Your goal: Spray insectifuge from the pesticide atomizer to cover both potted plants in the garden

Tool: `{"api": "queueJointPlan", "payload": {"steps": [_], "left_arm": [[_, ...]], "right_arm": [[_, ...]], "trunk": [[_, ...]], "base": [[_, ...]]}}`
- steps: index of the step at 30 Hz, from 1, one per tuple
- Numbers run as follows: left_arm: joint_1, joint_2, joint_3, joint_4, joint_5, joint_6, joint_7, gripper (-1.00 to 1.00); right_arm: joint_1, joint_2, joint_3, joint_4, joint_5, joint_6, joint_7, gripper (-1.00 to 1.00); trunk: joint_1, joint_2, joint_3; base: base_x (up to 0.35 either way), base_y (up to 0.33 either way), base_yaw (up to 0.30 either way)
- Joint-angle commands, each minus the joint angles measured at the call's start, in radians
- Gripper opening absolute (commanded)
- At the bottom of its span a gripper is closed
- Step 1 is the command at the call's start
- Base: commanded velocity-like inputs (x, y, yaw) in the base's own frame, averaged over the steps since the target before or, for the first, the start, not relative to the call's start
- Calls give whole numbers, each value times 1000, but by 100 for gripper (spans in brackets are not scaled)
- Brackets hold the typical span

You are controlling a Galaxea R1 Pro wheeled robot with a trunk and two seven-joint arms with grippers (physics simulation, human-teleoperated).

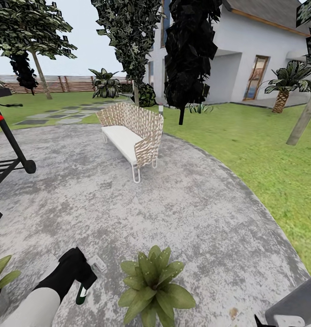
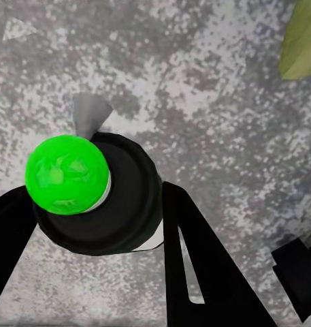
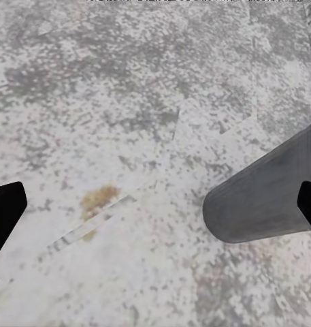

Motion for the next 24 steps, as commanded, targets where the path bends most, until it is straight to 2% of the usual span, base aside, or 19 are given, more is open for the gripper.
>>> {"api": "queueJointPlan", "payload": {"steps": [1, 7, 11, 14, 19, 24], "left_arm": [[0, 0, 3, -2, -5, 3, -7, -100], [0, -4, 3, 4, -1, 4, -7, -100], [0, -7, 3, 6, -1, 4, -7, -100], [0, -7, 3, 7, -1, 4, -7, -100], [0, -8, 4, 6, -1, 4, -7, -100], [0, -8, 5, 6, -2, 4, -7, -100]], "right_arm": [[0, -4, -8, 1, 6, -5, 8, 100], [0, -16, -12, -12, 4, -23, 22, 100], [0, -24, -12, -100, 1, -23, 23, 100], [0, -24, -10, -126, 1, -23, 23, 100], [0, -23, -9, -127, 2, -25, 28, 100], [0, -20, -8, -126, 3, -28, 67, 100]], "trunk": [[0, 0, -1], [0, 0, -1], [0, 0, -1], [0, 0, -1], [0, 0, -1], [0, 0, -1]], "base": [[0, 0, 0], [0, 0, 0], [0, 0, 0], [0, 0, 0], [0, 0, 0], [0, 0, 0]]}}
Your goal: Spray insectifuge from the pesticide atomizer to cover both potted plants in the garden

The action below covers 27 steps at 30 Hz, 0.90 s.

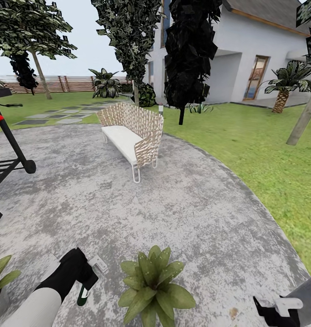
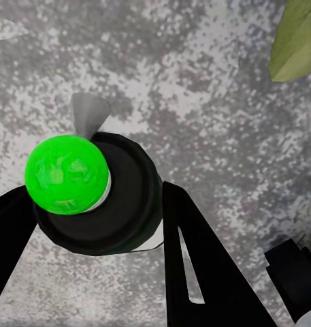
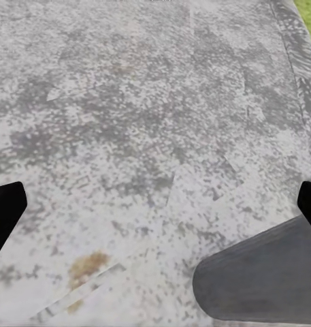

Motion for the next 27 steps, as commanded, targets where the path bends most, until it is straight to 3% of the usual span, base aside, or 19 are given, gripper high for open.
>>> {"api": "queueJointPlan", "payload": {"steps": [1, 6, 9, 13, 27], "left_arm": [[0, -1, 3, -1, -6, 3, -7, -100], [0, -2, 4, -1, -5, 4, -7, -100], [0, -2, 5, -1, -6, 4, -7, -100], [0, -2, 5, 0, -4, 4, -7, -100], [0, -4, 7, 0, -7, 2, -7, -100]], "right_arm": [[-1, 0, -9, 1, 9, -3, 5, 100], [-1, 1, -9, 5, 10, -3, 8, 100], [-1, 1, -9, 60, 10, -5, 7, 100], [-1, -1, -9, 84, 11, -4, 6, 100], [-1, -1, -9, 88, 11, -3, 4, 100]], "trunk": [[0, 0, -1], [0, 0, -1], [0, 0, -1], [15, -28, -13], [27, -49, -23]], "base": [[0, 0, 0], [0, 0, 0], [0, 0, 0], [0, 0, 0], [0, 0, 0]]}}
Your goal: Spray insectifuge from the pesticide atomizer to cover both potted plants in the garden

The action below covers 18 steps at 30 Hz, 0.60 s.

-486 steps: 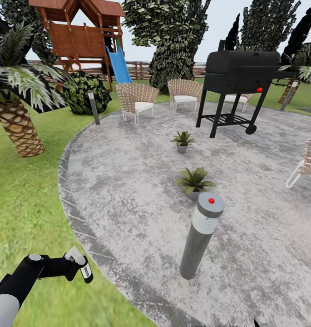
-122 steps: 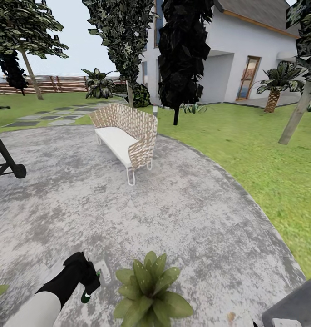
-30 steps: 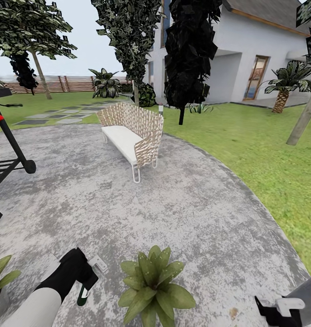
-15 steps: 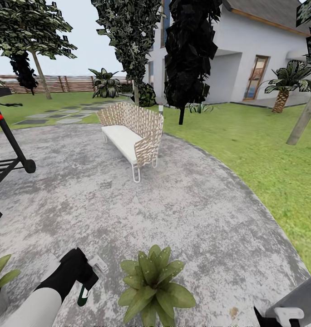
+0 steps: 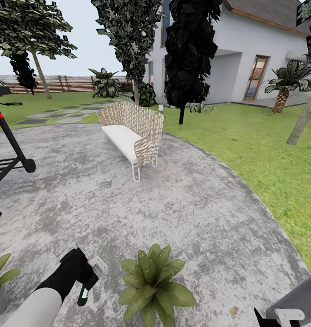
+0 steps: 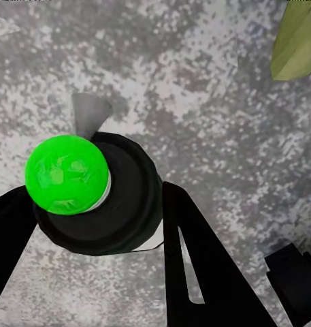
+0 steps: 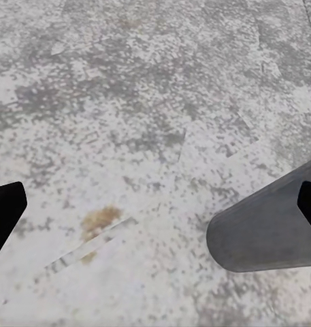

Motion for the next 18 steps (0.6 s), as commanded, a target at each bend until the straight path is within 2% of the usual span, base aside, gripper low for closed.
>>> {"api": "queueJointPlan", "payload": {"steps": [1, 4, 7, 9, 15, 18], "left_arm": [[0, -7, 2, -1, -7, 2, -7, -100], [3, -47, 0, -1, -13, 2, -7, -100], [3, -68, -2, -2, -13, 3, -7, -100], [3, -71, -1, -3, -11, 2, -7, -100], [11, -47, -5, 4, -6, -15, -12, -100], [13, -41, -6, 46, -7, -17, -12, -100]], "right_arm": [[-1, 0, -9, 1, 8, -3, 4, 100], [-1, 1, -9, 1, 8, -3, 4, 100], [-1, 1, -9, 1, 8, -3, 4, 100], [-1, 1, -9, 1, 8, -3, 4, 100], [-1, 1, -9, 1, 8, -3, 4, 100], [-1, 2, -9, 1, 8, -3, 4, 100]], "trunk": [[0, 0, -1], [0, 0, -1], [0, 0, -1], [0, 0, -1], [0, 0, -1], [0, 0, -1]], "base": [[0, 0, 0], [0, 0, 0], [0, 0, 0], [0, 0, 0], [0, 0, 0], [0, 0, 0]]}}
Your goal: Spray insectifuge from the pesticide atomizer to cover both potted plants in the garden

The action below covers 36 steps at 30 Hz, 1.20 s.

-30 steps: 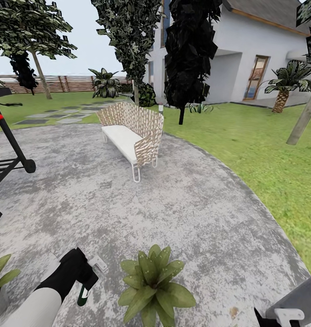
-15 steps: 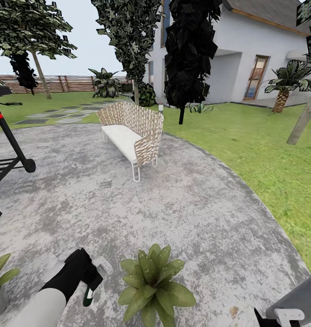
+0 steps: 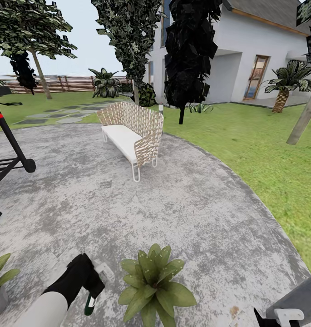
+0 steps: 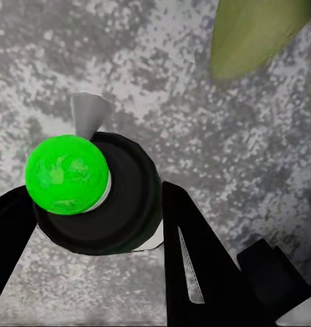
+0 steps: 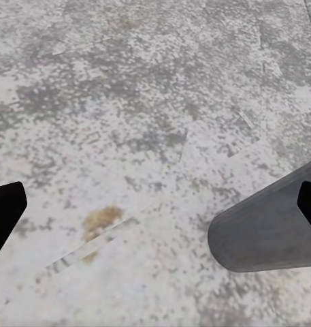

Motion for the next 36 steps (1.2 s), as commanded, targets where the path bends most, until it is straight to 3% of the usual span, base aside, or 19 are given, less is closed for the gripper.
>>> {"api": "queueJointPlan", "payload": {"steps": [1, 10, 19, 28, 36], "left_arm": [[0, 0, 4, 23, -6, 3, -7, -100], [-3, -3, 13, 39, -5, 7, -7, -100], [-10, -4, 15, 35, -5, 8, -1, -100], [-17, 22, 17, 34, -7, 10, 6, -100], [-7, 27, 17, 36, -7, 7, 9, -100]], "right_arm": [[-1, 0, -9, 1, 8, -3, 4, 100], [-1, 5, -9, -1, 8, -3, 4, 100], [-1, 7, -9, -1, 8, -4, 3, 100], [-1, 7, -9, -1, 8, -4, 3, 100], [-1, 7, -8, -1, 8, -4, 4, 100]], "trunk": [[0, 0, -1], [0, 0, -1], [0, 0, -1], [0, 0, -1], [0, 0, -1]], "base": [[0, 0, 0], [-12, -25, 0], [-210, -191, 84], [-46, -32, 136], [0, 0, 2]]}}
